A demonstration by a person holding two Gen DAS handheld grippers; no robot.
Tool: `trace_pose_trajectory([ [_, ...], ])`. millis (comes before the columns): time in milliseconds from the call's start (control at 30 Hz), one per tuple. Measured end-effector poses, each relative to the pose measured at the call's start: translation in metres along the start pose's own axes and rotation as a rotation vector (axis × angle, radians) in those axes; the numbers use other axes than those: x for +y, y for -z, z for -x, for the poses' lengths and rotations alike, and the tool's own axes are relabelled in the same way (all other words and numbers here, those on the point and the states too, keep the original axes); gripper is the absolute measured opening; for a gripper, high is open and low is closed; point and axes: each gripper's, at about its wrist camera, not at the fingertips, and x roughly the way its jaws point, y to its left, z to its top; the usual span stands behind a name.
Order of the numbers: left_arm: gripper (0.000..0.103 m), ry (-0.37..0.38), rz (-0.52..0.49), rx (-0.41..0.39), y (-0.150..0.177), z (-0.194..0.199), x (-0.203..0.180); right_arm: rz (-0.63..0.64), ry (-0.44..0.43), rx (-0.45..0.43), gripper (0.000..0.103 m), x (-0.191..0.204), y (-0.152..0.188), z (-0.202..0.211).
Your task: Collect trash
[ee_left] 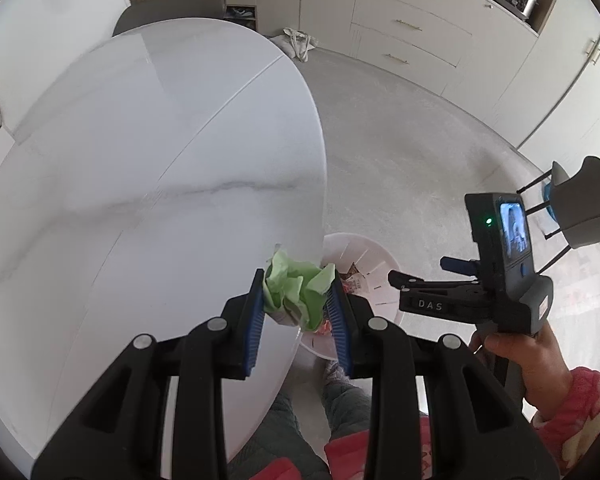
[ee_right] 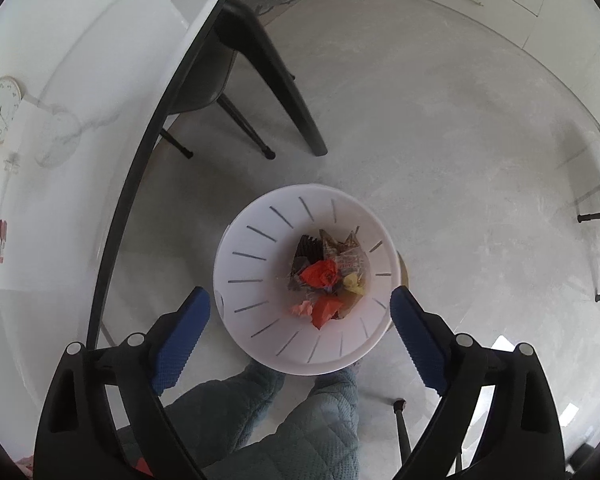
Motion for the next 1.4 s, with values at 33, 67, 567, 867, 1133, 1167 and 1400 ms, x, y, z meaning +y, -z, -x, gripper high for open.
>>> trace_pose_trajectory([
  [33, 0.030, 0.006, -0.019, 0.004, 0.000, -0.002, -0.006, -0.019, 0.008, -0.022, 0.092, -0.007, 0.001, 0.011],
  [67, 0.030, 0.014, -0.041, 0.009, -0.002, -0.006, -0.014, -0.035, 0.014, -0.040, 0.093, -0.014, 0.001, 0.019],
  [567, 0.031, 0.097, -0.248, 0.240, 0.010, -0.136, -0.128, -0.182, 0.135, -0.100, 0.099, -0.123, 0.046, 0.099],
  [867, 0.079, 0.106, -0.237, 0.324, 0.043, -0.174, -0.151, -0.192, 0.156, -0.054, 0.099, -0.151, 0.058, 0.089],
  [1133, 0.090, 0.058, -0.221, 0.217, 0.027, -0.125, -0.137, -0.151, 0.135, -0.102, 0.099, -0.131, 0.044, 0.099],
  [1167, 0.091, 0.050, -0.207, 0.196, 0.023, -0.115, -0.130, -0.138, 0.132, -0.115, 0.099, -0.126, 0.040, 0.102],
  [1400, 0.095, -0.020, 0.032, 0.023, 0.004, -0.031, -0.044, 0.050, 0.120, -0.195, 0.099, -0.056, 0.005, 0.125],
])
